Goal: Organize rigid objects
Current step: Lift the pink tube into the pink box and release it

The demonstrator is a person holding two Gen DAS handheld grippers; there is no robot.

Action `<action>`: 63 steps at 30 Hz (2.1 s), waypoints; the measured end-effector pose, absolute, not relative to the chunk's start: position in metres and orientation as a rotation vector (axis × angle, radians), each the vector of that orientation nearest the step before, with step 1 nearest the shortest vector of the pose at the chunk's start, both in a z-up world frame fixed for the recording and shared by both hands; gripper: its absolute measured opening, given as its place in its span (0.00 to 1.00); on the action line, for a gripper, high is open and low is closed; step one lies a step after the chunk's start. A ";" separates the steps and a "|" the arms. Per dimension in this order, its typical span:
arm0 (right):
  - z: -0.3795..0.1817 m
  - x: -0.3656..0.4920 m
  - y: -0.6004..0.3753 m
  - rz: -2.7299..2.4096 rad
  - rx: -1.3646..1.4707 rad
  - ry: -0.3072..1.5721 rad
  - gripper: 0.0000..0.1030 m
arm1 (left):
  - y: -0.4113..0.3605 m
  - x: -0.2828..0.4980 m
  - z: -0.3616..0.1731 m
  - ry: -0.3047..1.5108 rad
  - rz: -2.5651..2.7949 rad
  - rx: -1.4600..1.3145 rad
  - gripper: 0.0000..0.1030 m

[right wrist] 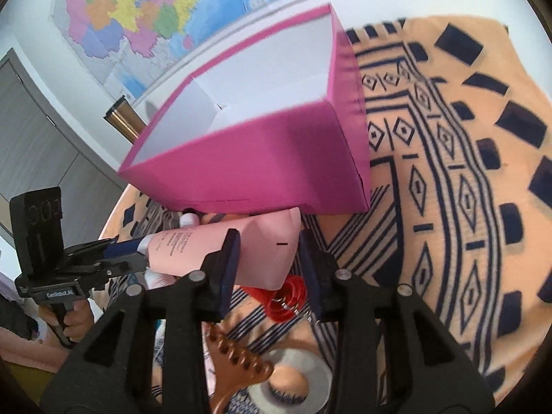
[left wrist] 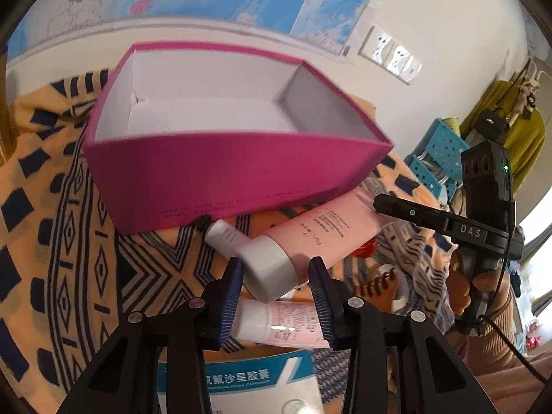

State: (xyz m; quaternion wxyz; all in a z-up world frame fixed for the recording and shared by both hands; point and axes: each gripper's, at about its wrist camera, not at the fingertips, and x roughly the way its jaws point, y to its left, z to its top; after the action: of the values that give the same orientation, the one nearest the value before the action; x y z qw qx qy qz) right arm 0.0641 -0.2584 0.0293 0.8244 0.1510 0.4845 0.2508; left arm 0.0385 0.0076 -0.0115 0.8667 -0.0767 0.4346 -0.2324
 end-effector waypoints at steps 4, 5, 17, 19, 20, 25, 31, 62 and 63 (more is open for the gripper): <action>0.054 0.053 -0.262 0.534 0.299 0.968 0.37 | 0.006 0.033 0.008 0.858 -0.503 -0.155 0.39; 0.060 0.051 -0.263 0.535 0.296 0.952 0.37 | 0.005 0.031 0.013 0.842 -0.506 -0.151 0.39; 0.115 0.065 -0.264 0.530 0.228 0.799 0.37 | -0.004 0.051 0.059 0.712 -0.496 -0.091 0.39; 0.119 0.072 -0.263 0.524 0.221 0.787 0.37 | -0.003 0.062 0.063 0.707 -0.495 -0.094 0.39; 0.120 0.076 -0.263 0.521 0.218 0.784 0.37 | -0.003 0.067 0.064 0.708 -0.490 -0.095 0.39; 0.120 0.095 -0.263 0.514 0.214 0.785 0.37 | -0.004 0.089 0.062 0.721 -0.474 -0.112 0.39; 0.114 0.112 -0.263 0.503 0.203 0.804 0.37 | -0.007 0.107 0.054 0.744 -0.453 -0.107 0.39; 0.094 0.129 -0.256 0.440 0.142 0.875 0.39 | -0.010 0.122 0.032 0.794 -0.427 -0.074 0.39; 0.096 0.127 -0.257 0.445 0.143 0.871 0.39 | -0.008 0.116 0.035 0.775 -0.428 -0.067 0.40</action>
State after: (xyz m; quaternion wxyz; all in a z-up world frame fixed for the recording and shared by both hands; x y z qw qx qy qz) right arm 0.1268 -0.2565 0.0955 0.8803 0.0687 0.4182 0.2133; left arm 0.1162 -0.0081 0.0349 0.9031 -0.0324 0.3749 -0.2071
